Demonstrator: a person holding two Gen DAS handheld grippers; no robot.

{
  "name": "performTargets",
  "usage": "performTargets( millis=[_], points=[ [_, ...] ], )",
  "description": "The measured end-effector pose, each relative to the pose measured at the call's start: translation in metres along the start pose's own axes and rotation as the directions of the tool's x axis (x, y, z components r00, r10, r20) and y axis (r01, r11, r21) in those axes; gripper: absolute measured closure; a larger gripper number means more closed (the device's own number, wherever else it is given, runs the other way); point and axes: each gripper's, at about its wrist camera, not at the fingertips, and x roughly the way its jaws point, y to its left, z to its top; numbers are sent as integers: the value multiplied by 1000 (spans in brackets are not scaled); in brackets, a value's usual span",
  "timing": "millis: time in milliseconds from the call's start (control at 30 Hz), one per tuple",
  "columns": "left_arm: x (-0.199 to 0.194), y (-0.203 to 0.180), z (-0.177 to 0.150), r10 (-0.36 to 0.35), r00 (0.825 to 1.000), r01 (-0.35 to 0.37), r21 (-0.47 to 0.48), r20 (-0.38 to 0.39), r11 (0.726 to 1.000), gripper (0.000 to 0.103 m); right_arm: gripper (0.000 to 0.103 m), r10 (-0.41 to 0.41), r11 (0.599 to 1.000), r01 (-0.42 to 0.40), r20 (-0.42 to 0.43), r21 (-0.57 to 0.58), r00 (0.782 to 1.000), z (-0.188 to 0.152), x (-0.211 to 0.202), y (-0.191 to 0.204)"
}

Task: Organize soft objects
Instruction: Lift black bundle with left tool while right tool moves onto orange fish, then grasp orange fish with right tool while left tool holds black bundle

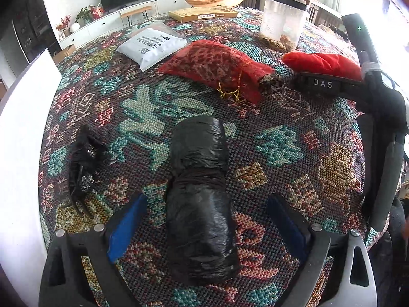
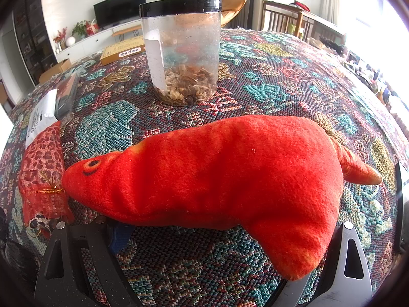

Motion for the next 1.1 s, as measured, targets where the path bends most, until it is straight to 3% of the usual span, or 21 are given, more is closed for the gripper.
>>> performTargets(
  millis=[300, 467, 567, 667, 767, 867, 900, 933, 967, 1000, 1033, 1100],
  points=[
    [3, 20, -4, -31, 999, 32, -70, 14, 997, 8, 10, 14, 1000, -14, -14, -6, 1000, 1, -1, -2],
    [5, 24, -2, -42, 999, 44, -67, 26, 997, 8, 10, 185, 965, -215, -195, -148, 963, -19, -28, -17],
    [6, 22, -4, -27, 999, 28, -45, 36, 999, 8, 11, 181, 936, -247, -257, -252, 949, -48, -54, -31],
    [8, 20, -4, -20, 999, 21, -23, 39, 1000, 8, 12, 236, 919, -288, -207, -270, 949, -37, -86, -54],
    [8, 20, 0, -29, 999, 30, -20, 35, 999, 8, 11, 220, 874, -264, -153, -408, 963, 6, -98, -53],
    [10, 23, 4, -36, 999, 36, -21, 26, 999, 8, 11, 83, 805, -262, -336, -532, 938, 32, -53, -26],
    [10, 23, 5, -35, 999, 35, -20, 22, 999, 9, 11, 54, 788, -250, -342, -563, 938, 36, -41, -16],
    [10, 24, 5, -33, 999, 33, -22, 21, 999, 11, 14, 56, 782, -240, -319, -576, 946, 40, -31, -10],
    [9, 26, 6, -18, 999, 19, -22, 27, 1000, 27, 16, 55, 797, -231, -315, -558, 948, 43, -21, -8],
    [7, 29, 7, -11, 999, 11, -19, 36, 1000, 52, 22, 55, 828, -235, -343, -510, 938, 45, -9, -10],
    [3, 33, 8, -30, 999, 31, -23, 40, 999, 67, 49, 74, 862, -248, -375, -442, 924, 47, -1, -15],
    [-3, 44, 6, -85, 996, 87, -60, 33, 994, 66, 66, 111, 882, -258, -357, -394, 927, 50, -11, -23]
  ],
)
